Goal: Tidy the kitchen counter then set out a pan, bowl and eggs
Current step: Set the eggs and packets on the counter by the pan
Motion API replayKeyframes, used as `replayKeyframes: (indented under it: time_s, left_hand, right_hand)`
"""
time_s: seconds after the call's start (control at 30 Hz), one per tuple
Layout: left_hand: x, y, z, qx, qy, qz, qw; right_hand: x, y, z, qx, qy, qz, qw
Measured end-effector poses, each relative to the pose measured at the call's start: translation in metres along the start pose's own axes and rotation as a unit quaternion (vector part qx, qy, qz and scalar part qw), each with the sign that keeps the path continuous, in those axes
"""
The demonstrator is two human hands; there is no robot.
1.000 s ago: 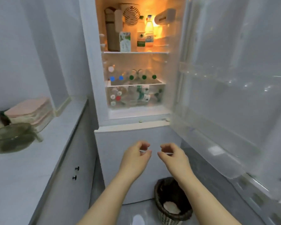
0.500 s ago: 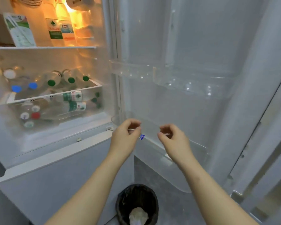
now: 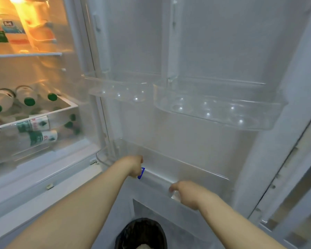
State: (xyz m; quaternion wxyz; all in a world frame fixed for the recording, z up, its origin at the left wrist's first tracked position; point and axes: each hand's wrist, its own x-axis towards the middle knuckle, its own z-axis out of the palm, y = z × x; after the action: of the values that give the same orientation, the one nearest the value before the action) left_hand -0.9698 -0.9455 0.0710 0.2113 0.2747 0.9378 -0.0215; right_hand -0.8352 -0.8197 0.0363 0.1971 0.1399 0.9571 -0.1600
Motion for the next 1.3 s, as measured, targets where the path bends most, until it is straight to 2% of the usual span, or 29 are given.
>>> replayKeyframes:
  time_s: [0.17,0.27,0.37,0.5,0.63,0.7,0.8,0.9,0.93,1.03,1.1,1.17,1.23,1.3]
  left_hand:
    - [0.014,0.009,0.001,0.095,-0.045,0.04,0.994]
    - [0.022,0.013,0.006,0.146,-0.03,0.064,0.987]
    - [0.023,0.015,0.007,0.131,-0.032,0.073,0.988]
    - [0.02,0.013,0.007,0.034,-0.066,0.098,0.992]
    - [0.025,0.011,0.011,-0.128,-0.077,0.101,0.984]
    - [0.022,0.013,0.009,-0.259,-0.076,0.096,0.958]
    - [0.016,0.021,0.006,-0.42,-0.062,0.082,0.902]
    - [0.011,0.029,0.005,-0.467,-0.068,0.069,0.879]
    - [0.009,0.032,0.004,-0.493,-0.082,0.066,0.864]
    - [0.0,0.043,0.003,-0.591,-0.158,0.066,0.788]
    - [-0.004,0.045,0.004,-0.613,-0.187,0.083,0.763]
    - [-0.004,0.042,0.005,-0.639,-0.177,0.084,0.744]
    - [-0.003,0.037,0.006,-0.653,-0.142,0.085,0.739]
    - [-0.002,0.036,0.01,-0.616,-0.074,0.099,0.778]
  right_hand:
    - [0.001,0.009,-0.008,-0.008,0.019,0.045,0.999]
    - [-0.001,0.011,-0.011,-0.021,0.026,0.056,0.998]
    - [0.002,0.013,-0.01,-0.035,0.03,0.05,0.998]
    - [0.004,0.011,-0.01,-0.038,0.04,0.045,0.997]
    - [0.001,0.009,-0.015,-0.015,0.039,0.034,0.999]
    - [0.0,0.008,-0.017,0.018,0.071,0.024,0.997]
    - [-0.001,0.004,-0.022,0.119,0.168,-0.001,0.978]
    - [-0.004,0.0,-0.025,0.155,0.237,-0.015,0.959]
    - [-0.005,-0.001,-0.025,0.162,0.251,-0.019,0.954]
    - [-0.006,-0.002,-0.024,0.166,0.266,-0.033,0.949]
    - [-0.005,-0.001,-0.023,0.187,0.27,-0.045,0.943]
    - [-0.006,0.0,-0.023,0.25,0.268,-0.053,0.929]
    - [-0.008,-0.001,-0.022,0.28,0.258,-0.053,0.923]
    - [-0.009,-0.002,-0.02,0.276,0.256,-0.043,0.925]
